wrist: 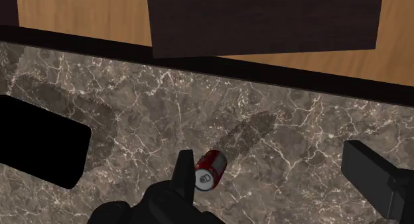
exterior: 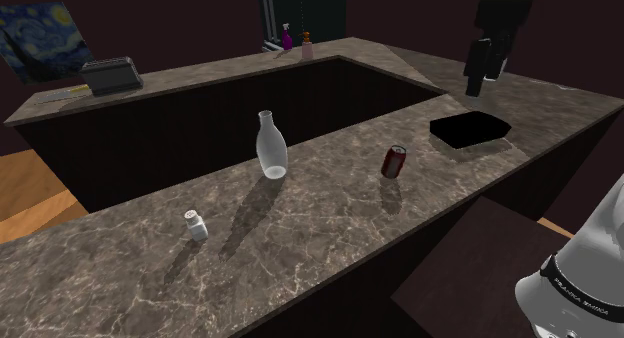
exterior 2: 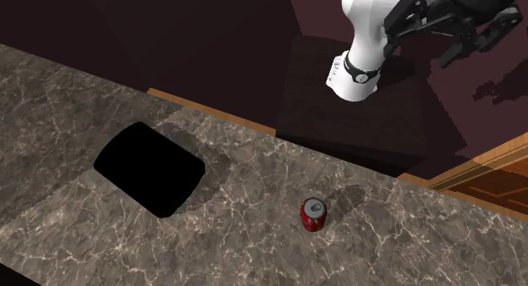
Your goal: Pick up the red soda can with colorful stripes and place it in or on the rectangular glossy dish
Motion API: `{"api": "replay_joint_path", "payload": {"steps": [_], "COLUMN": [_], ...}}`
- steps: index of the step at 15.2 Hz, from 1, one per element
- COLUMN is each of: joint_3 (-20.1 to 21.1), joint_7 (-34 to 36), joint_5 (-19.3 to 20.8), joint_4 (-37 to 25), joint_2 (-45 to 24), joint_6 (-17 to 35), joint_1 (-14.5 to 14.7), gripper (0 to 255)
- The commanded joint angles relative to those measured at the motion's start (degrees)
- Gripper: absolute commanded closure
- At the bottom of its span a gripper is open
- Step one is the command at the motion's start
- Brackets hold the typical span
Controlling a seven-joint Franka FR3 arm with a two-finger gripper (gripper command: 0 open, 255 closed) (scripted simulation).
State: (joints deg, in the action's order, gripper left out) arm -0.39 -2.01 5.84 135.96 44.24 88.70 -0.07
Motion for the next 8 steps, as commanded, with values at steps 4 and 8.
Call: {"api": "replay_joint_path", "payload": {"steps": [4,8], "joint_3": [-2.51,-5.82], "joint_7": [-1.87,-4.58], "joint_5": [0.25,0.17], "joint_4": [2.96,5.71], "joint_2": [-2.58,-7.44], "joint_6": [6.53,15.35], "joint_1": [-0.29,-0.55], "gripper": [0,0]}}
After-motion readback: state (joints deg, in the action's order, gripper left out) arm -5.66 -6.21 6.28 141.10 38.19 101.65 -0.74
